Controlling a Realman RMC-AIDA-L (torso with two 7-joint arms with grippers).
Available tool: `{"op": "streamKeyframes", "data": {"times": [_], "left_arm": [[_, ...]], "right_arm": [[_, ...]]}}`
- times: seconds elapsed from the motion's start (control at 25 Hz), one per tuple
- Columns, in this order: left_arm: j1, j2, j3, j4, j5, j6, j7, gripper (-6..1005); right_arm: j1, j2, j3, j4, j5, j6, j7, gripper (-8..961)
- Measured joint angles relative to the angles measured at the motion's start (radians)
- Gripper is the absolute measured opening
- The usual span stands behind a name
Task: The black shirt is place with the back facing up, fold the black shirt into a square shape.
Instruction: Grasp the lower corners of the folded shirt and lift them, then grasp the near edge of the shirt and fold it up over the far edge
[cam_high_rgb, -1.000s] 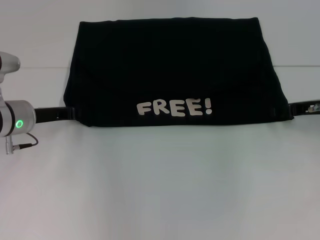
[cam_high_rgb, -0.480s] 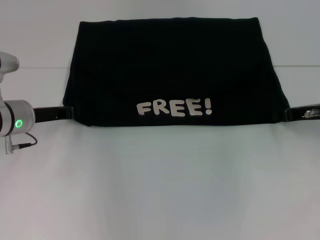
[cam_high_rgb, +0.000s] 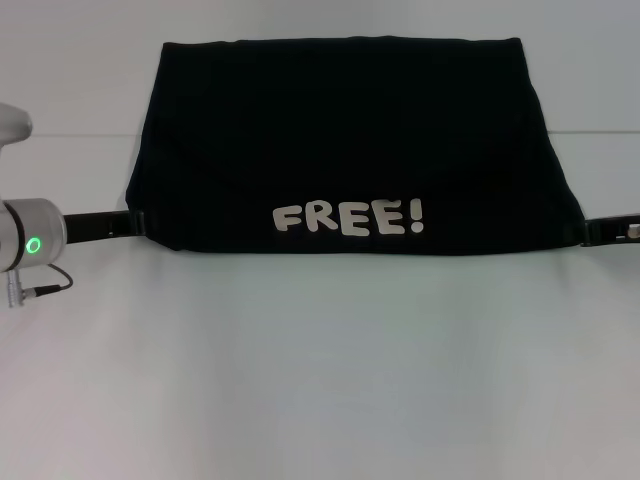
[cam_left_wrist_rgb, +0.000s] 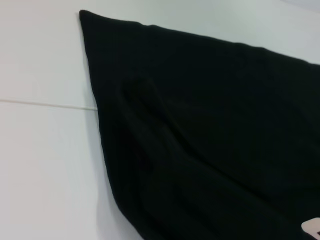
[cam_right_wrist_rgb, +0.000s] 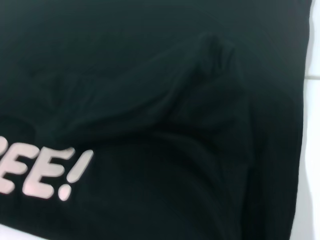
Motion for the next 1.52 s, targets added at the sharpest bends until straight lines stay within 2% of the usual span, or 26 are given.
{"op": "streamKeyframes", "data": {"times": [0.2, 0.48, 0.84, 1.04, 1.36, 1.52], "left_arm": [[0.052, -0.008, -0.025, 0.11, 0.003, 0.149, -0.052, 47], [0.121, -0.011, -0.164, 0.248, 0.004, 0.42, -0.073, 52], [0.187, -0.002, -0.327, 0.376, 0.013, 0.807, -0.074, 60], [0.199, 0.01, -0.379, 0.394, 0.013, 0.935, -0.078, 64], [0.206, 0.017, -0.443, 0.396, 0.012, 1.105, -0.075, 70], [0.231, 0.018, -0.467, 0.399, 0.014, 1.159, -0.068, 73]], "right_arm": [[-0.064, -0.013, 0.0, -0.067, 0.101, -0.122, -0.049, 1], [-0.162, -0.019, 0.025, -0.153, 0.187, -0.315, -0.117, 2], [-0.287, -0.02, 0.222, -0.284, 0.193, -0.715, -0.239, 2], [-0.329, -0.022, 0.28, -0.325, 0.193, -0.828, -0.271, 1], [-0.384, -0.034, 0.37, -0.342, 0.192, -0.983, -0.341, 2], [-0.424, -0.042, 0.405, -0.349, 0.186, -1.014, -0.367, 2]]}}
